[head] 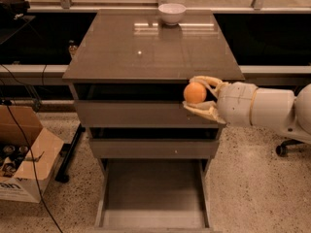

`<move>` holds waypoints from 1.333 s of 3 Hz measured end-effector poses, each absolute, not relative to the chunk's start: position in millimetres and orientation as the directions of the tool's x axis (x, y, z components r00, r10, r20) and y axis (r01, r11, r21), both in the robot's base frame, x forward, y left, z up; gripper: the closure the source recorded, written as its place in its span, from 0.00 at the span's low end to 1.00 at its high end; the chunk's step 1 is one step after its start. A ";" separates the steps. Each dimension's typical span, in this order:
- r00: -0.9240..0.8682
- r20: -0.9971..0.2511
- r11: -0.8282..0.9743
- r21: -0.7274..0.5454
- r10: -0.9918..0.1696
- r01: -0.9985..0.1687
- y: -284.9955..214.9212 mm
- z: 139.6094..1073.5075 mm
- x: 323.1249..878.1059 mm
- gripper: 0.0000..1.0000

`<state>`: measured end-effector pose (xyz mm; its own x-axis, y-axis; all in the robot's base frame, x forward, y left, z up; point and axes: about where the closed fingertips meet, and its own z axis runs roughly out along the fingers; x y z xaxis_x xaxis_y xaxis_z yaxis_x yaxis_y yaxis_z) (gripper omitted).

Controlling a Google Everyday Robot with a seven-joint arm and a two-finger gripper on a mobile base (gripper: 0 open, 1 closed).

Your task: Pick orange from bottom drawer and place on counter

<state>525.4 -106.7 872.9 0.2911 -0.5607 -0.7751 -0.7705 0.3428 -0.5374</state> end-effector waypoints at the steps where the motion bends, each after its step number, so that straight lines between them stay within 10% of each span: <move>1: 0.305 -0.759 0.342 -0.562 -0.575 -0.753 -108.2 879.4 538.5 1.00; 3: 0.344 -0.736 0.294 -0.586 -0.583 -0.755 -102.5 884.7 620.3 1.00; 4: 0.366 -0.744 0.272 -0.582 -0.559 -0.766 -83.9 883.0 660.0 0.84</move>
Offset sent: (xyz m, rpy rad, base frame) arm 0.1094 -0.0015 0.0241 -0.0835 -0.0666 0.0405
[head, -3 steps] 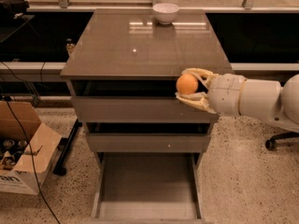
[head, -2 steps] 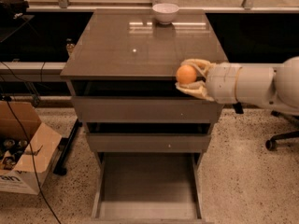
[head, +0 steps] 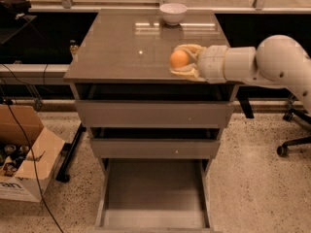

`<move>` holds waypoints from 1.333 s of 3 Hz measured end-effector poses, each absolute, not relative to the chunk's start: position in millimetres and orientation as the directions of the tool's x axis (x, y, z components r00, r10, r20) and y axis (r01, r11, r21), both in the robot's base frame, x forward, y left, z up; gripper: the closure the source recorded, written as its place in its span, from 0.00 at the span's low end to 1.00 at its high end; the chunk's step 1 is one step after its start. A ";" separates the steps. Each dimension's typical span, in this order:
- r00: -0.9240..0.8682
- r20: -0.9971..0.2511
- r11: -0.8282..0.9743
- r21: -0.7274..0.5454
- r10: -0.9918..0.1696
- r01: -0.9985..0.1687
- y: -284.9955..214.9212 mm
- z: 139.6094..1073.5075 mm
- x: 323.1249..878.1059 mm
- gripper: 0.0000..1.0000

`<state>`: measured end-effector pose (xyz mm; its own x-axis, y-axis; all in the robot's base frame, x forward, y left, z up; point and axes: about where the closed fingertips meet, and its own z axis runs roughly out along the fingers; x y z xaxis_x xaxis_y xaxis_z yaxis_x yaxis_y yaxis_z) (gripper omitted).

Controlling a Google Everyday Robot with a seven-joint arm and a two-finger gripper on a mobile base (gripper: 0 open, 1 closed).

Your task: Pick orange from bottom drawer and place on counter

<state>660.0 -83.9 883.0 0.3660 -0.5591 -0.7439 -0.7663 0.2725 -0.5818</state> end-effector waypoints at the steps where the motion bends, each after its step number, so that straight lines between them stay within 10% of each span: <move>1: 0.375 -0.749 0.244 -0.570 -0.547 -0.785 -60.4 874.6 694.7 0.61; 4: 0.299 -0.779 0.251 -0.496 -0.551 -0.831 -24.1 849.9 751.3 0.00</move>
Offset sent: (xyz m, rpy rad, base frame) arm 0.1031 0.0605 -0.0303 0.0199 0.0745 0.0599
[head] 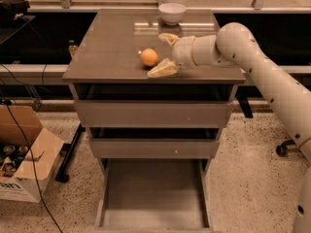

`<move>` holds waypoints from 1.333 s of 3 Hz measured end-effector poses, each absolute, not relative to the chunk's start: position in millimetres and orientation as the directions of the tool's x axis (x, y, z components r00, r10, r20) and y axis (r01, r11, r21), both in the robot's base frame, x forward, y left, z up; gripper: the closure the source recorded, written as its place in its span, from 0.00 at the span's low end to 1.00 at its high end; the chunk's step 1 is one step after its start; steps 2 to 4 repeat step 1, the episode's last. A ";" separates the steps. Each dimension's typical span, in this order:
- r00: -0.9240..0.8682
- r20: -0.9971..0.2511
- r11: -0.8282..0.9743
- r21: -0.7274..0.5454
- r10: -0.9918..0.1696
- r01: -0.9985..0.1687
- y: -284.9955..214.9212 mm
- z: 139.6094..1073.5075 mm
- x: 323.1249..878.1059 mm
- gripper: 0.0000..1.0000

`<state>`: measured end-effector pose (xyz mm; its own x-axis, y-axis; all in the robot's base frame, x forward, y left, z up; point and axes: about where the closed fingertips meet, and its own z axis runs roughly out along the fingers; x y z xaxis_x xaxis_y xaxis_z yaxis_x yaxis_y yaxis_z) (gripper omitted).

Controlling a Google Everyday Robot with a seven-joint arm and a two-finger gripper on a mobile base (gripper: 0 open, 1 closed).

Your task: Pick orange from bottom drawer and place on counter

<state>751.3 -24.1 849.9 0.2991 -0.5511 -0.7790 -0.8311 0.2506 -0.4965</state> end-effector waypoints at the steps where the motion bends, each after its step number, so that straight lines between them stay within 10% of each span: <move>1: 0.299 -0.779 0.251 -0.496 -0.551 -0.831 -24.1 849.9 751.3 0.00; 4: 0.299 -0.779 0.251 -0.496 -0.551 -0.831 -24.1 849.9 751.3 0.00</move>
Offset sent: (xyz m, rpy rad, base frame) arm 0.0000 0.0000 0.0000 0.0000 0.0000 0.0000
